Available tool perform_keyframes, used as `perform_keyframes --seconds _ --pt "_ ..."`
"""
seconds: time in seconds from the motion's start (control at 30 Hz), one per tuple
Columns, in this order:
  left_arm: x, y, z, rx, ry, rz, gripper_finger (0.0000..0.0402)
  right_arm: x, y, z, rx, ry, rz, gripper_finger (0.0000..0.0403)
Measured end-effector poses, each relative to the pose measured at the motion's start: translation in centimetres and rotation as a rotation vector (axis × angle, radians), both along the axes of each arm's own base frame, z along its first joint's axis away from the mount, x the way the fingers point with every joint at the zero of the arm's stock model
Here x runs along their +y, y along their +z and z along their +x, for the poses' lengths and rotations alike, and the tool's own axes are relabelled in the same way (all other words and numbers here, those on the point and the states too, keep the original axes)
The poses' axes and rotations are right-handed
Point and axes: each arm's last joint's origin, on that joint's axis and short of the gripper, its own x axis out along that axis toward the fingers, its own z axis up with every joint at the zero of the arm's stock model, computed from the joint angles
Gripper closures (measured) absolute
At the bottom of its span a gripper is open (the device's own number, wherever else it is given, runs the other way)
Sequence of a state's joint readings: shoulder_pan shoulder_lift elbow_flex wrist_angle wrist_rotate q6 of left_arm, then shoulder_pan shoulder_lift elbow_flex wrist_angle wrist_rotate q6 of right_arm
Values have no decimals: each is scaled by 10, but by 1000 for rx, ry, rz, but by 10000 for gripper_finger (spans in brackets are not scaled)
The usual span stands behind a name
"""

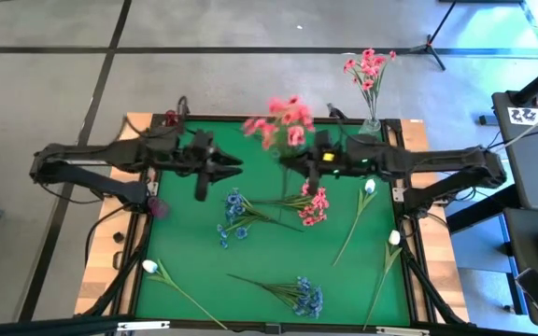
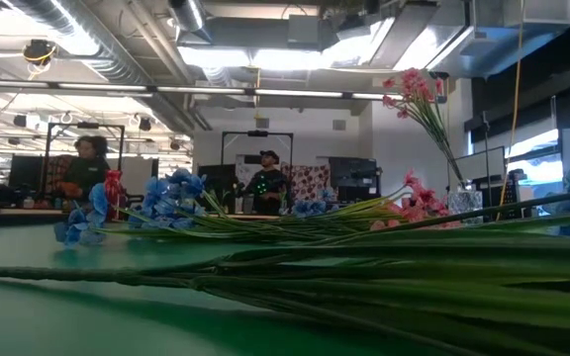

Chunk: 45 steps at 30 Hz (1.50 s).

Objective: Sort flowers into vase by color
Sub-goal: Put the top pink flowers into the transparent vase

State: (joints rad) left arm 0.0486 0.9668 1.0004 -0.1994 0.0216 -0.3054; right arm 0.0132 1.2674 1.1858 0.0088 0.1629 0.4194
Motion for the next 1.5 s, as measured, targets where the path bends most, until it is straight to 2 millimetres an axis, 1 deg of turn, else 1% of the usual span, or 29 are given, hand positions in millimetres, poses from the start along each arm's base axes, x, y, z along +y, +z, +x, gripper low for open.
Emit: perform_keyframes --seconds 0.07,0.13,0.2,0.3,0.4,0.5,0.6,0.67,0.7,0.8,0.9,1.07,1.2,1.33,1.5 --pt "0 1 -12 23 11 0 281 -4 9 -22 36 -144 -59 375" --pt "0 1 -19 48 33 -2 284 -10 16 -45 85 -317 -134 378" --pt "1 -1 -22 70 60 -12 288 -15 20 -66 149 -483 -207 386" --pt "2 -2 -21 82 107 -6 293 -26 23 -96 232 -708 -264 394" --pt "4 -9 -15 94 171 15 297 -43 18 -117 317 -884 -288 391" --pt "7 -18 -6 111 241 42 301 -64 6 -129 391 -1035 -293 385" --pt "11 -25 1 139 296 62 305 -87 -9 -139 510 -1184 -328 390" --pt "14 -30 7 162 322 66 307 -101 -19 -144 559 -1281 -344 394" --pt "16 -32 10 170 335 66 308 -107 -22 -145 551 -1314 -345 394" --pt "21 -36 17 174 368 51 311 -124 -32 -145 451 -1370 -343 389" --pt "25 -39 23 174 390 29 313 -138 -36 -149 395 -1434 -394 387" --pt "29 -42 26 174 407 10 314 -148 -43 -157 364 -1465 -398 394" --pt "30 -42 26 175 414 13 314 -153 -47 -161 335 -1490 -393 385" --pt "33 -42 26 175 432 14 314 -156 -56 -158 374 -1500 -390 390" --pt "34 -42 26 174 437 11 314 -156 -60 -158 354 -1509 -387 389"
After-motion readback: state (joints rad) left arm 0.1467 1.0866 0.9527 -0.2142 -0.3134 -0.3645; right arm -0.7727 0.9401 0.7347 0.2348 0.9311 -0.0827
